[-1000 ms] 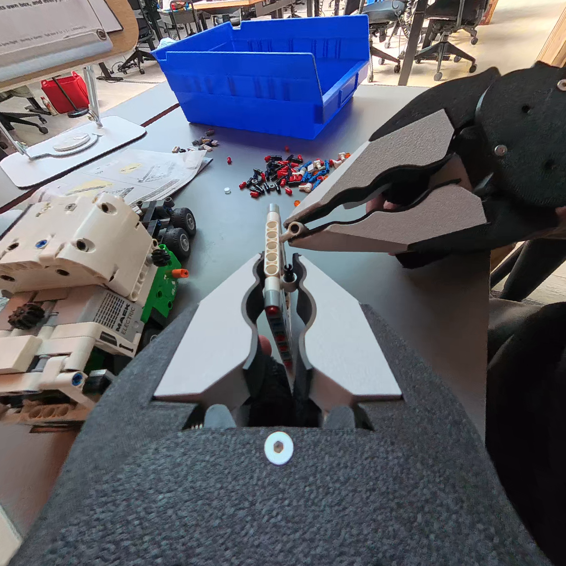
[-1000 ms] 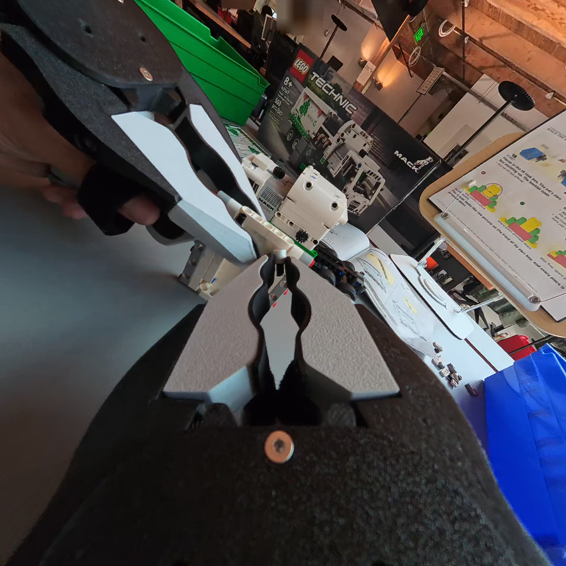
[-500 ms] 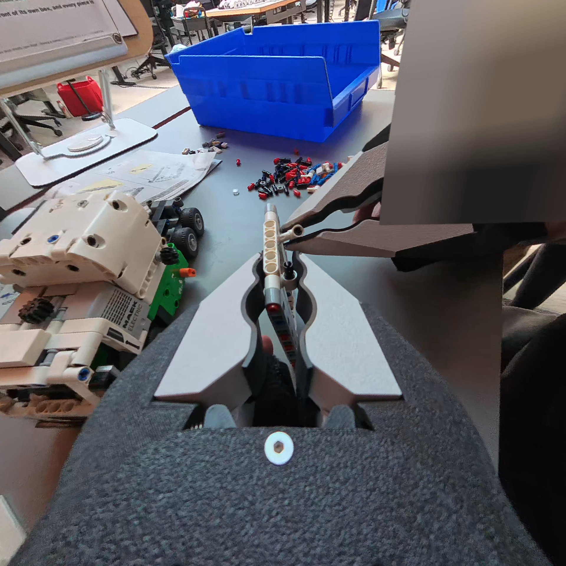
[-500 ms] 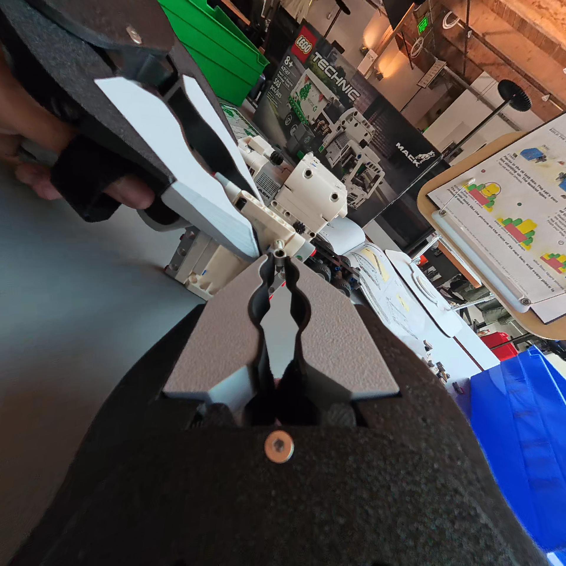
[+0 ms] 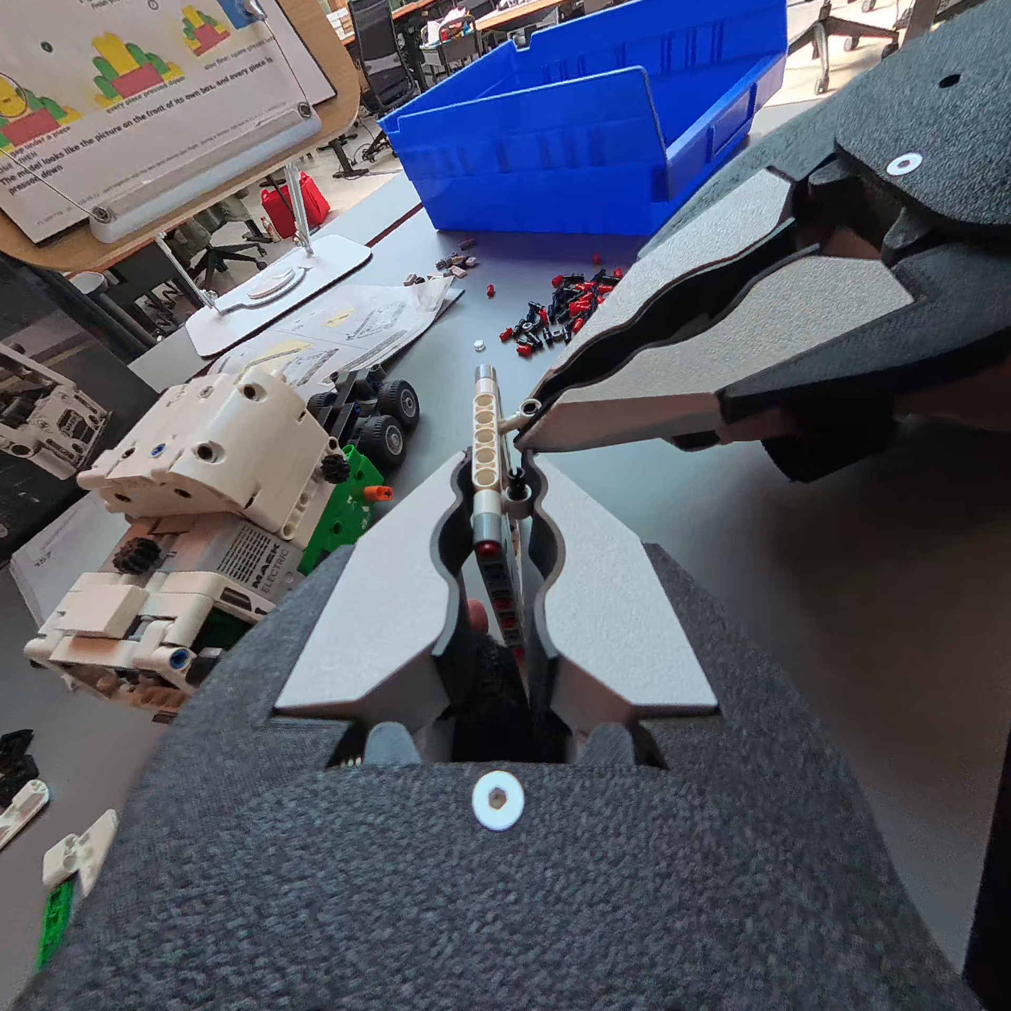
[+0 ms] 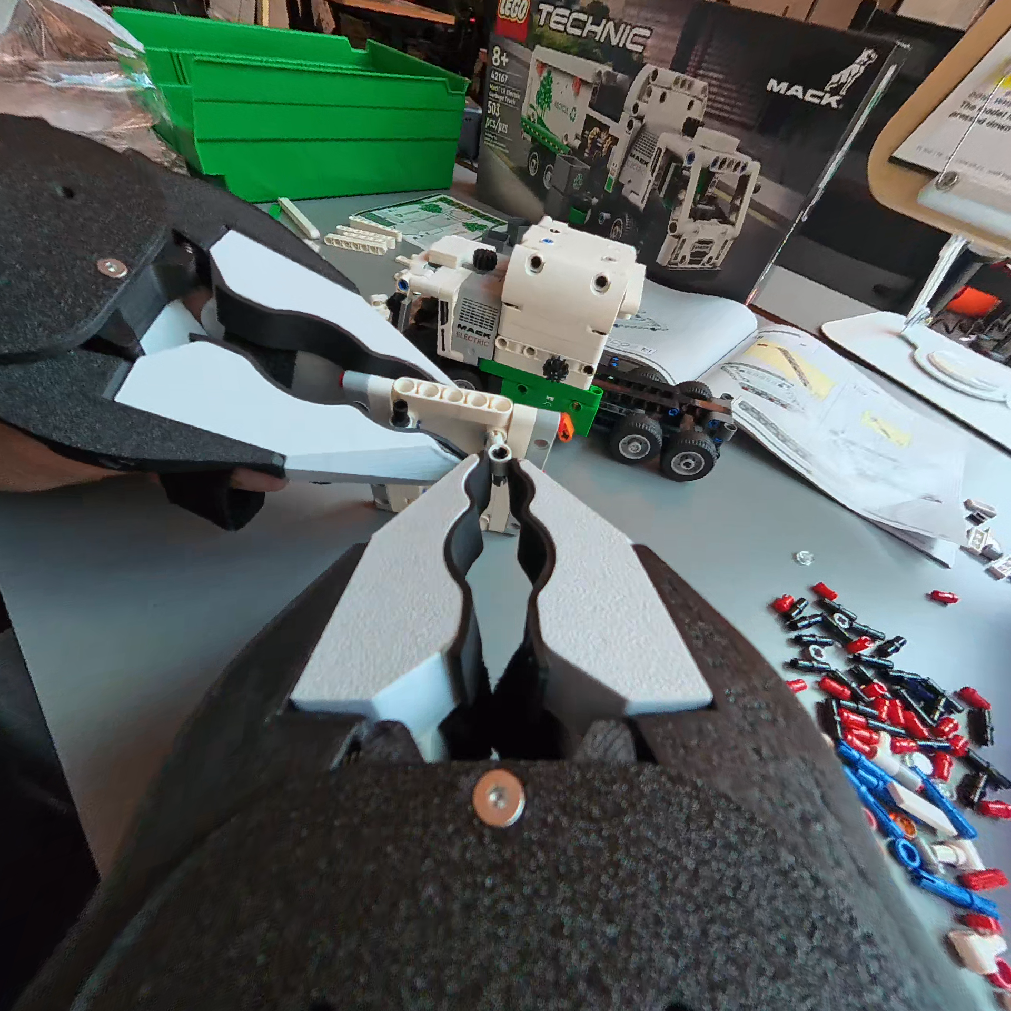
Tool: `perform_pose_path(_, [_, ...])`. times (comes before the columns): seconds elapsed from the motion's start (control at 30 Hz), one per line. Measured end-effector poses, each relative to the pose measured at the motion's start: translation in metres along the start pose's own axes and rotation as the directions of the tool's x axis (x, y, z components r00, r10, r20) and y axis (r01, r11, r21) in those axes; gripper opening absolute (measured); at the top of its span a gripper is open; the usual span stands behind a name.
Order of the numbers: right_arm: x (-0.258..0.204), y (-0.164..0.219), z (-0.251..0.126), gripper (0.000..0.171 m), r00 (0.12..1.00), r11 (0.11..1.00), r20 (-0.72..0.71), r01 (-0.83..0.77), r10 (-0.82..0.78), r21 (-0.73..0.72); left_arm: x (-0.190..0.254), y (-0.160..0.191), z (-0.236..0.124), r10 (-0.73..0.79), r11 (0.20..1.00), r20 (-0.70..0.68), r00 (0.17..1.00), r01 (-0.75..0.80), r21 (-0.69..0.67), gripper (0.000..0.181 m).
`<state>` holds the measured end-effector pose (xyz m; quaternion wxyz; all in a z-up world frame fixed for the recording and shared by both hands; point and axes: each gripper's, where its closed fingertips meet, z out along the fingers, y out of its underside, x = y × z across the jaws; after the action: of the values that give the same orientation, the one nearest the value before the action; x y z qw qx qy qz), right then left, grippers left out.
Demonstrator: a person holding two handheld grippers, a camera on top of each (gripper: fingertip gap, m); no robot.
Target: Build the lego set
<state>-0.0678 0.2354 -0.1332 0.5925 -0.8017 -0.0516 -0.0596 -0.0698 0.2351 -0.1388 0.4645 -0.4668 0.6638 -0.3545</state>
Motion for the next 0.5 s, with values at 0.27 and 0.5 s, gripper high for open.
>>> perform_pose_path(0.27, [0.004, -0.0003, -0.0008, 0.004, 0.996, 0.996, -0.001, -0.084, 0.084, 0.0, 0.0006, -0.0014, 0.0039, -0.066, 0.997, 0.055, 0.996, 0.069, -0.042, 0.014])
perform_pose_path(0.5, [0.0079, -0.0002, -0.0019, 0.005, 0.992, 0.997, -0.107, 0.07, -0.073, -0.032, 0.0009, 0.0001, 0.0058, -0.075, 0.99, 0.079, 0.994, 0.084, -0.117, 0.014])
